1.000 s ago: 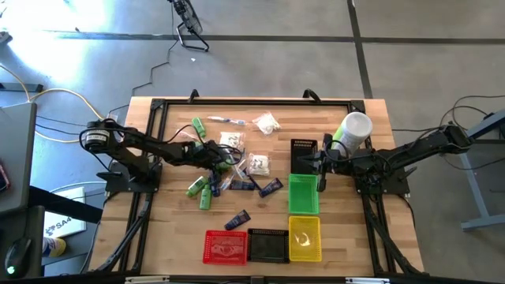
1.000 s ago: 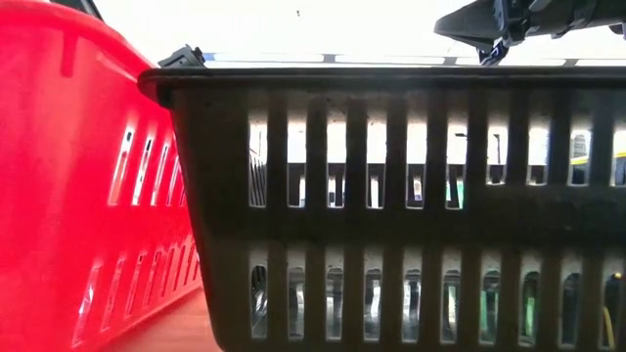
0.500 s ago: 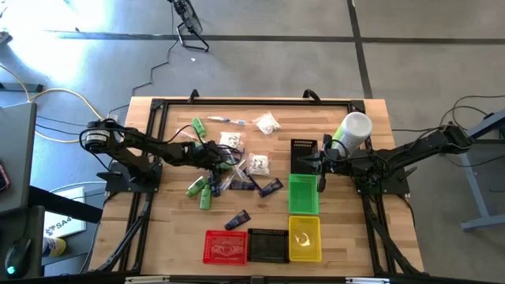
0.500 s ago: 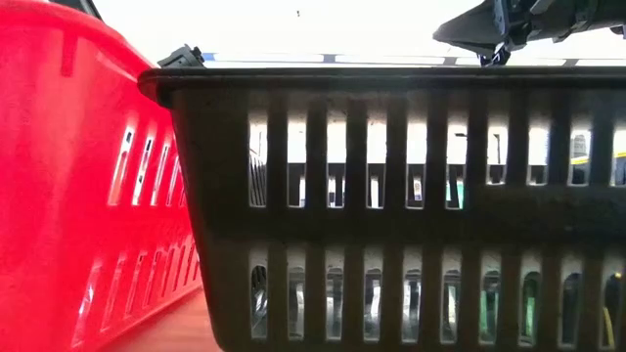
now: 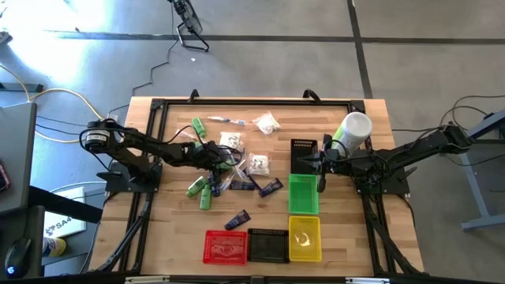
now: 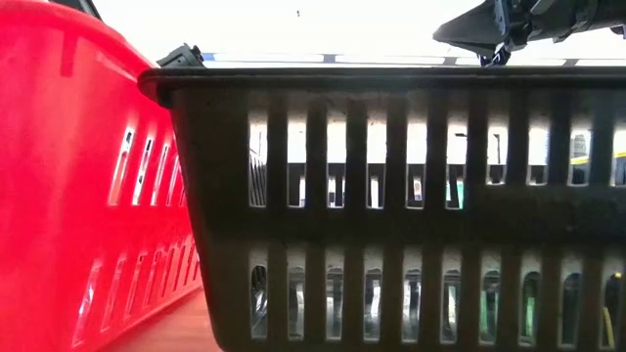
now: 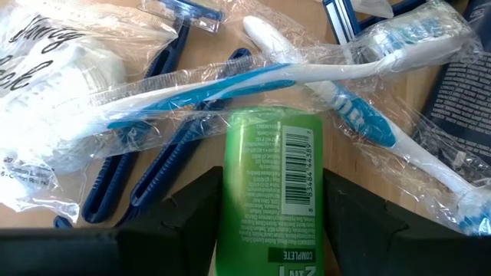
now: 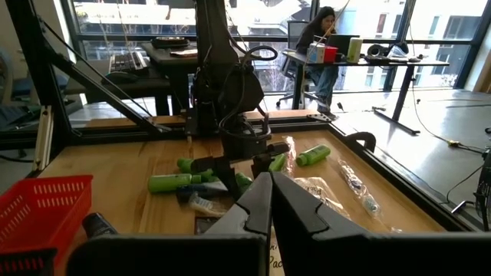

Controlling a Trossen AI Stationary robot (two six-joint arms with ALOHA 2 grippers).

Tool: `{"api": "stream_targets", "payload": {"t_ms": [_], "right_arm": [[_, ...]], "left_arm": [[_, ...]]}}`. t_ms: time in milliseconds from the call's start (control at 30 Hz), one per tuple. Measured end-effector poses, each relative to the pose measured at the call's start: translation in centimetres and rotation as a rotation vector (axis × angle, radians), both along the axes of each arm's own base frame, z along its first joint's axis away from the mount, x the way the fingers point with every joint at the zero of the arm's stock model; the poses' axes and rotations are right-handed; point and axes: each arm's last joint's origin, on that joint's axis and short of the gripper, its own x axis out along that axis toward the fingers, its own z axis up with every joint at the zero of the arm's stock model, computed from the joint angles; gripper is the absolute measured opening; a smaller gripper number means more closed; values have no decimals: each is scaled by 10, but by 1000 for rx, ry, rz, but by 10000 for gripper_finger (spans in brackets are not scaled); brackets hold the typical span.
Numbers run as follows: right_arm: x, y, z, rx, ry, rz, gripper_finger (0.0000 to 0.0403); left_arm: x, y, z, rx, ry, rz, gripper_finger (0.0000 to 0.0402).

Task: Pick & Place Travel size toiletries
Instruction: Put the green shampoo bottle into the red bin

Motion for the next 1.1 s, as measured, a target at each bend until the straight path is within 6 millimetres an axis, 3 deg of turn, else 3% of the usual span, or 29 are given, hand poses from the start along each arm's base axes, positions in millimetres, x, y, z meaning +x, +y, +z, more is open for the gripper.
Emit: {"api": "stream_targets", "payload": {"t_ms": [200,567,1100], "right_arm": [[0,0,0,-1,0,1,3],[0,0,-1,-5,13,2,3],[0,0,-2,-7,22,2,3]], "left_arm": [[3,0,4,3,-43,-9,197],[0,-1,40,-9,13,-22,197],[-4,-1,36,-19,75,-22,198]]}}
